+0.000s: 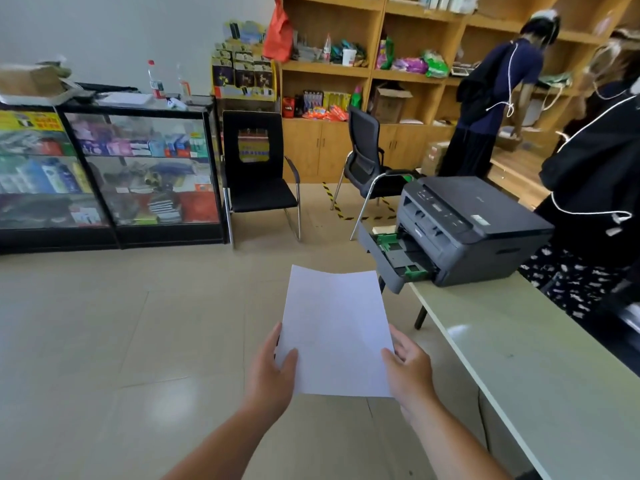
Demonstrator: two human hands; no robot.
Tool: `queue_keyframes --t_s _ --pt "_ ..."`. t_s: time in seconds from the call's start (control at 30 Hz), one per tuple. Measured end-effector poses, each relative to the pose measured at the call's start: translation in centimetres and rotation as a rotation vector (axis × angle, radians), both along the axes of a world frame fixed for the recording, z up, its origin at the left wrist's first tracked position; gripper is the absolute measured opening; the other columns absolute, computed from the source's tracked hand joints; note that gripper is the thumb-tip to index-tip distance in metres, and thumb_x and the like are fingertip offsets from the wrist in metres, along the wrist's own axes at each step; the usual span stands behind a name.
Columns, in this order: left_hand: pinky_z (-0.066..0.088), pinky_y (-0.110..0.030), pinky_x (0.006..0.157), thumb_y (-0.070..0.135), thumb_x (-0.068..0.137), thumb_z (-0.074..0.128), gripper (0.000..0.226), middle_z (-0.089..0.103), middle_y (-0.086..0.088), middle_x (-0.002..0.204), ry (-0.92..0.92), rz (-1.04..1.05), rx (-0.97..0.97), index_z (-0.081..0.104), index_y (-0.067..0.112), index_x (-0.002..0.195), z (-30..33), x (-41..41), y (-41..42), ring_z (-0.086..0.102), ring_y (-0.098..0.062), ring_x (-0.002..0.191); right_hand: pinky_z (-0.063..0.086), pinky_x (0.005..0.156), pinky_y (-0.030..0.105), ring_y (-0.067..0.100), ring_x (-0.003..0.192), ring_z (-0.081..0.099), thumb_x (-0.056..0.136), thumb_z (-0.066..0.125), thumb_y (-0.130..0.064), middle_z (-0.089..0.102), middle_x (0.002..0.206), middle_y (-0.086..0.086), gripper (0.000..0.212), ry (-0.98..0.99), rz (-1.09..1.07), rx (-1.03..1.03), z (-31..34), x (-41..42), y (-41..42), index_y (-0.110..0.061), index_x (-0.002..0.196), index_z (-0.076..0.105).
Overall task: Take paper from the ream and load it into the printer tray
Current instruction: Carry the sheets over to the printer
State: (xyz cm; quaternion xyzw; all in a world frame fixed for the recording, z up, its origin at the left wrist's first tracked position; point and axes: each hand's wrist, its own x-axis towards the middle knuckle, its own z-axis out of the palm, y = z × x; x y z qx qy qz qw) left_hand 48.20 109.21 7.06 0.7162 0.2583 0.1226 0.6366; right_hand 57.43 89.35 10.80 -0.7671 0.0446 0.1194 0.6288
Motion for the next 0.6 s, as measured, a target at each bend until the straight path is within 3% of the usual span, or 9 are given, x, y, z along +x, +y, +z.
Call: queue_keyframes --t_s 0.1,0.2,0.33,0.47,0.6 --pt "0.046 -0.043 0.107 0.020 0.095 0.054 0.052 0.059 0.021 0.133 0.010 -0.001 -0.007 0.042 0.043 0.141 0.0 3.9 3.4 0.057 -0.004 0.120 0.057 0.069 0.019 -0.001 0.097 0.070 0.088 0.047 0.002 0.073 0.110 -0.015 0.053 0.006 -0.010 0.006 0.2 3.6 3.2 -0.038 0.118 0.065" --pt "0.047 -0.043 0.105 0.023 0.094 0.054 0.054 0.058 0.022 0.133 0.033 0.009 0.008 0.040 0.045 0.141 -0.2 7.6 6.2 0.057 -0.006 0.120 0.059 0.076 0.028 0.004 0.099 0.071 0.087 0.047 0.002 0.074 0.109 -0.012 0.054 0.016 -0.021 0.003 0.1 7.2 6.0 -0.043 0.111 0.065" --pt "0.049 -0.044 0.102 0.026 0.092 0.056 0.054 0.058 0.028 0.129 0.047 0.025 0.024 0.041 0.046 0.140 -0.8 12.5 8.9 0.059 -0.005 0.116 0.057 0.067 0.018 0.002 0.098 0.071 0.088 0.047 0.004 0.074 0.107 -0.014 0.053 0.026 -0.014 0.007 -0.1 12.3 8.8 -0.039 0.114 0.066" --pt "0.047 -0.043 0.105 0.023 0.094 0.056 0.055 0.058 0.019 0.133 0.056 0.032 0.032 0.040 0.038 0.144 -1.1 18.1 11.0 0.057 -0.008 0.119 0.057 0.068 0.018 0.000 0.092 0.072 0.090 0.046 0.005 0.074 0.102 -0.017 0.054 0.036 0.003 0.021 -0.8 18.1 11.1 -0.044 0.103 0.064" --pt "0.047 -0.037 0.104 0.014 0.096 0.054 0.051 0.059 0.023 0.125 0.042 0.047 0.044 0.044 0.034 0.142 -0.4 24.3 12.5 0.058 -0.004 0.115 0.059 0.074 0.025 0.008 0.098 0.071 0.089 0.047 0.004 0.074 0.108 -0.012 0.051 0.036 0.017 0.037 -1.5 24.5 12.8 -0.035 0.116 0.065"
